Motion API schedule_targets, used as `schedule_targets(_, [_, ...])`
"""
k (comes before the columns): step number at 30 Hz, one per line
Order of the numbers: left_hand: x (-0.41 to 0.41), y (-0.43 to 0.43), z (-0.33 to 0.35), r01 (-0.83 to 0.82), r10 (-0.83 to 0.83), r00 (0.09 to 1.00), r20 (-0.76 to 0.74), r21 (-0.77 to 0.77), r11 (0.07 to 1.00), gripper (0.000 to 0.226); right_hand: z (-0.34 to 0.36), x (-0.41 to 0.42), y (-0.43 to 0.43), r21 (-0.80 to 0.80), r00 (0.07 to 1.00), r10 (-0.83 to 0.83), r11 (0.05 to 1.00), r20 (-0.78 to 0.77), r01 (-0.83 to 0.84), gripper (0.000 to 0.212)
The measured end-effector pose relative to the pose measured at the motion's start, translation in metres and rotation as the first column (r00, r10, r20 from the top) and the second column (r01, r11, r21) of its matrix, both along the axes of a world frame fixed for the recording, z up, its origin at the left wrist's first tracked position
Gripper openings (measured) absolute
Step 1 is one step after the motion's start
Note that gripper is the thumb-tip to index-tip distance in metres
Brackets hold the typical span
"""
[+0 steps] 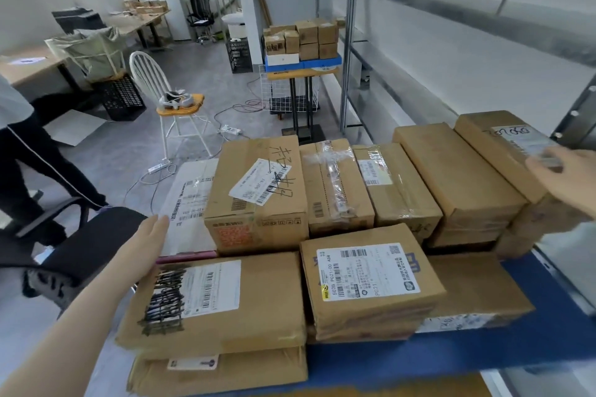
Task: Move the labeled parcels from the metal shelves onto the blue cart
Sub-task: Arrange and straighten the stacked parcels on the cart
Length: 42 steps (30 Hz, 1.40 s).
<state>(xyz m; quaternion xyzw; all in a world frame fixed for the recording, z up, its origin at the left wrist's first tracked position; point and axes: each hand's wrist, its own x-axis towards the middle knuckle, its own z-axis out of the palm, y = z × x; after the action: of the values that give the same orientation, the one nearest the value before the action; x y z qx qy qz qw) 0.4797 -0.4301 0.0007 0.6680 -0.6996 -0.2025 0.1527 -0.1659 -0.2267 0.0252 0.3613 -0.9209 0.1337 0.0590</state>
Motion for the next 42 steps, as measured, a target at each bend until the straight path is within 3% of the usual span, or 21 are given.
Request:
schedule_targets(2, [-0.007, 0.007, -0.003, -0.07, 0.075, 0.993, -0.091, 0.061, 0.996, 0.047, 0.008, 0.009, 0.003, 0.008, 0.999, -0.013, 1.0, 0.039, 0.013, 0.094])
schedule_targets(7, [-0.019, 0.02, -0.004, -0.041, 0.047, 0.985, -0.168, 0.042, 0.998, 0.025, 0.011, 0.01, 0.004, 0.097, 0.999, -0.054, 0.994, -0.005, 0.054, 0.088])
schedule_targets(10, [-0.022, 0.02, -0.008, -0.045, 0.055, 0.986, -0.159, 0.064, 0.997, 0.044, 0.012, 0.01, 0.005, 0.11, 0.999, -0.052, 0.993, 0.008, 0.051, 0.089])
schedule_targets(13, [-0.017, 0.018, -0.013, -0.041, 0.049, 0.988, -0.146, 0.061, 0.997, 0.06, 0.015, 0.015, 0.008, 0.071, 0.998, -0.041, 0.997, 0.054, 0.037, 0.093])
schedule_targets(16, [-0.012, 0.027, -0.004, -0.023, 0.022, 0.983, -0.184, -0.004, 1.0, 0.049, 0.027, 0.045, 0.01, -0.026, 0.999, -0.015, 1.0, 0.033, 0.015, 0.088])
schedule_targets(18, [-0.006, 0.044, -0.002, -0.048, 0.033, 0.982, -0.185, -0.074, 0.996, 0.047, 0.031, 0.086, 0.012, -0.108, 0.992, 0.12, 0.986, -0.041, -0.124, 0.077])
schedule_targets(21, [-0.005, 0.085, -0.006, -0.019, 0.017, 1.0, -0.015, -0.147, 0.989, 0.065, 0.018, 0.173, 0.027, -0.14, 0.905, 0.425, 0.894, -0.029, -0.425, 0.061])
schedule_targets(23, [-0.016, 0.115, -0.009, 0.137, -0.105, 0.98, 0.169, -0.187, 0.973, 0.072, 0.005, 0.227, 0.039, -0.113, 0.814, 0.579, 0.812, 0.039, -0.572, 0.058])
schedule_targets(27, [-0.037, 0.159, -0.015, 0.313, -0.242, 0.917, 0.318, -0.194, 0.93, 0.08, -0.016, 0.286, 0.054, -0.092, 0.676, 0.737, 0.674, 0.017, -0.733, 0.064])
schedule_targets(32, [-0.043, 0.18, -0.029, 0.456, -0.383, 0.823, 0.42, -0.085, 0.886, 0.087, -0.041, 0.313, 0.06, 0.017, 0.646, 0.76, 0.648, -0.067, -0.761, 0.064])
schedule_targets(42, [-0.052, 0.17, -0.045, 0.478, -0.339, 0.817, 0.466, -0.219, 0.851, 0.076, -0.056, 0.325, 0.054, 0.003, 0.73, 0.669, 0.737, -0.142, -0.676, 0.06])
